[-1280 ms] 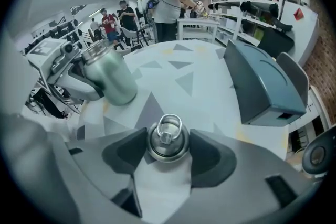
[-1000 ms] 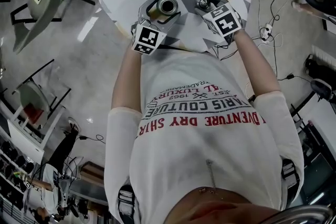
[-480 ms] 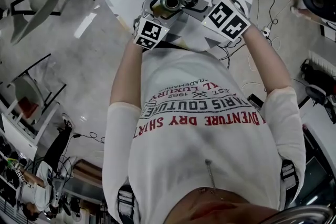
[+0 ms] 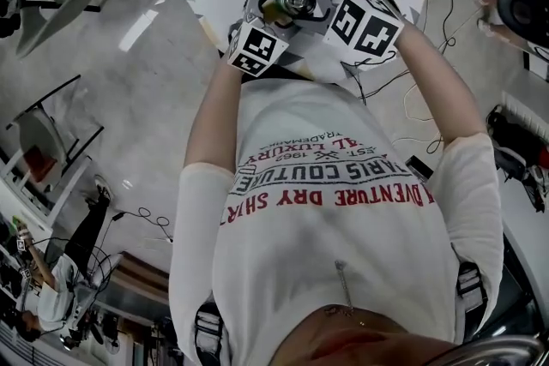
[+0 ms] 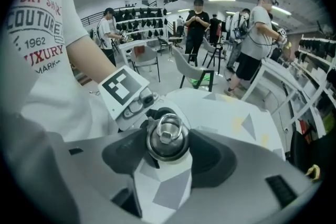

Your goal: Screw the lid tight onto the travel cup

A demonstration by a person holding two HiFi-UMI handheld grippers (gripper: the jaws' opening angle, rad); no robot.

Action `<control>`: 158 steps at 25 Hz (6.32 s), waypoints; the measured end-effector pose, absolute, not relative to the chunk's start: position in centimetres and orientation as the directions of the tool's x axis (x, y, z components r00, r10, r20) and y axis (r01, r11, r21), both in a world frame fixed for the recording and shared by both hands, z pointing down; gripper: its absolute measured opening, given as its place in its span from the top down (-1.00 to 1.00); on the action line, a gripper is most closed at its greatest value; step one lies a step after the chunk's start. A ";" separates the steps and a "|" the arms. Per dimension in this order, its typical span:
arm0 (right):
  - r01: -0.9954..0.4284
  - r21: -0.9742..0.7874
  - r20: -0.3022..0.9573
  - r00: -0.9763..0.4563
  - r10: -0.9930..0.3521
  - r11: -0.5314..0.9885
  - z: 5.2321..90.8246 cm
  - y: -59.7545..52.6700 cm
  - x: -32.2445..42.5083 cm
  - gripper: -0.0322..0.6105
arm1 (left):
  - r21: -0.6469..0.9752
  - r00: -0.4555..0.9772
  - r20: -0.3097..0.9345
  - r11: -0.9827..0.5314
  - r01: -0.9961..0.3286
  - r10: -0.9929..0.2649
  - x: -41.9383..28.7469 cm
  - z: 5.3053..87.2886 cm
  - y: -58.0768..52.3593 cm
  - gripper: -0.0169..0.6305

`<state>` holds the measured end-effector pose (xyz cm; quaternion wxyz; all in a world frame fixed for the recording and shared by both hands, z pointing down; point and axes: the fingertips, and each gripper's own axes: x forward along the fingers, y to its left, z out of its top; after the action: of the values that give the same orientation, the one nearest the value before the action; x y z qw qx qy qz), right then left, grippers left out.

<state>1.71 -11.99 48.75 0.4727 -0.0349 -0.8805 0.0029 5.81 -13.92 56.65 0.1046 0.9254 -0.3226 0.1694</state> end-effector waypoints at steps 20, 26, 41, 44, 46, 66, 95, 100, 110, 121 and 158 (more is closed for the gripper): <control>-0.133 -0.107 0.827 -0.562 0.014 0.985 50.0 -12.6 1.1 0.10 | 0.106 0.743 0.362 -0.767 -0.633 -0.563 5.8 56.8 -13.9 -0.22; -0.376 -0.133 0.814 -0.569 -0.115 0.917 50.1 -13.3 1.3 0.10 | 0.103 0.745 0.350 -0.767 -0.633 -0.568 5.7 56.9 -14.1 -0.22; 0.022 -0.010 0.818 -0.575 0.021 1.000 48.2 -12.2 2.8 0.01 | 0.102 0.744 0.370 -0.772 -0.627 -0.556 5.7 56.3 -14.1 -0.22; 0.205 0.027 0.846 -0.526 0.087 0.978 48.0 -11.8 3.0 0.01 | 0.102 0.744 0.374 -0.773 -0.626 -0.554 5.8 56.1 -14.1 -0.22; 0.272 0.025 0.860 -0.496 0.118 0.962 48.1 -11.8 3.0 0.01 | 0.102 0.745 0.375 -0.774 -0.625 -0.552 5.8 56.0 -14.1 -0.22; 0.075 -0.069 0.842 -0.531 0.099 0.995 48.9 -12.1 2.1 0.17 | 0.103 0.742 0.378 -0.772 -0.628 -0.554 5.8 56.2 -14.1 -0.22; 0.416 0.030 0.918 -0.372 0.140 0.909 48.0 -11.9 2.2 0.03 | 0.105 0.739 0.380 -0.768 -0.632 -0.556 5.9 56.3 -14.1 -0.23; 0.506 -0.009 0.947 -0.272 0.170 0.862 48.9 -11.4 2.2 0.03 | 0.107 0.740 0.384 -0.770 -0.630 -0.552 6.0 56.2 -14.1 -0.23; 0.403 -0.044 0.947 -0.275 0.166 0.914 49.3 -11.7 2.2 0.13 | 0.107 0.740 0.386 -0.770 -0.629 -0.551 5.9 56.3 -14.1 -0.23; -0.148 -0.117 0.915 -0.401 0.048 0.982 49.5 -12.5 2.1 0.13 | 0.114 0.742 0.387 -0.770 -0.628 -0.548 5.8 56.6 -14.0 -0.23; 0.543 -0.018 0.961 -0.222 0.164 0.840 48.8 -11.1 2.2 0.17 | 0.127 0.738 0.388 -0.761 -0.637 -0.553 6.0 56.5 -13.9 -0.23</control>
<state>2.18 -11.09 48.82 0.5794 -0.2312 -0.7642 -0.1635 6.02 -13.94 56.53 0.1268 0.9235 -0.3220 0.1659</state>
